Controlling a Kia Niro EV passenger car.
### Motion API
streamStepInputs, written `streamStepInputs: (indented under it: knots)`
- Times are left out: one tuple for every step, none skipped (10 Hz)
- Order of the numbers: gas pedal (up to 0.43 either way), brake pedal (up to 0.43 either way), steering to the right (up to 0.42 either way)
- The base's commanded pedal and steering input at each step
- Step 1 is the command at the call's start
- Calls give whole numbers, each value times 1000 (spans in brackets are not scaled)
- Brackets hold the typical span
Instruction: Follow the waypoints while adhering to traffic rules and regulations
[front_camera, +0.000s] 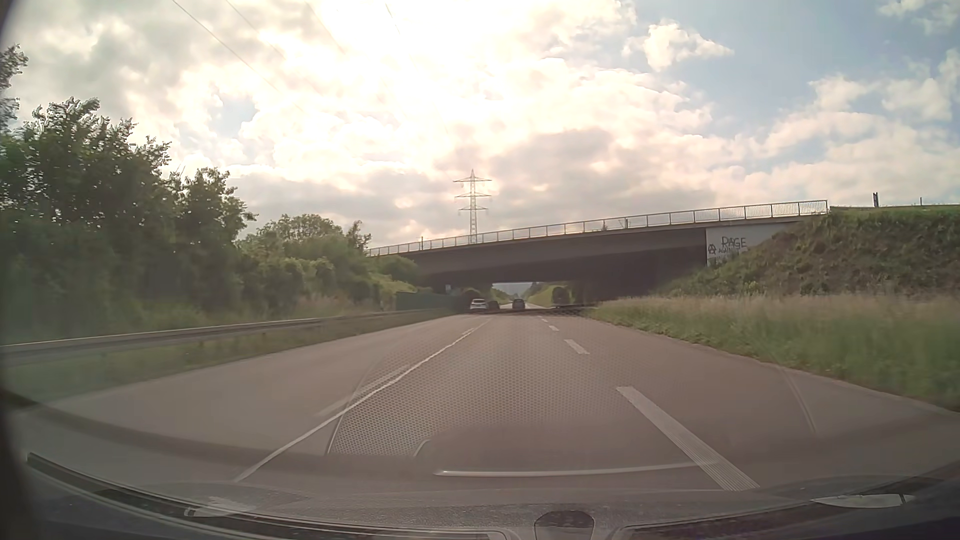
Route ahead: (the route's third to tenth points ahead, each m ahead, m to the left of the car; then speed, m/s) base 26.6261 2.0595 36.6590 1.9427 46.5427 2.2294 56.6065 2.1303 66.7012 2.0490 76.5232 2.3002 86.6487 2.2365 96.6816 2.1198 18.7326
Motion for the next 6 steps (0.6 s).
streamStepInputs:
  knots:
    - [150, 0, -1]
    - [150, 0, -1]
    - [150, 0, -1]
    - [150, 0, -1]
    - [150, 0, -2]
    - [150, 0, -2]
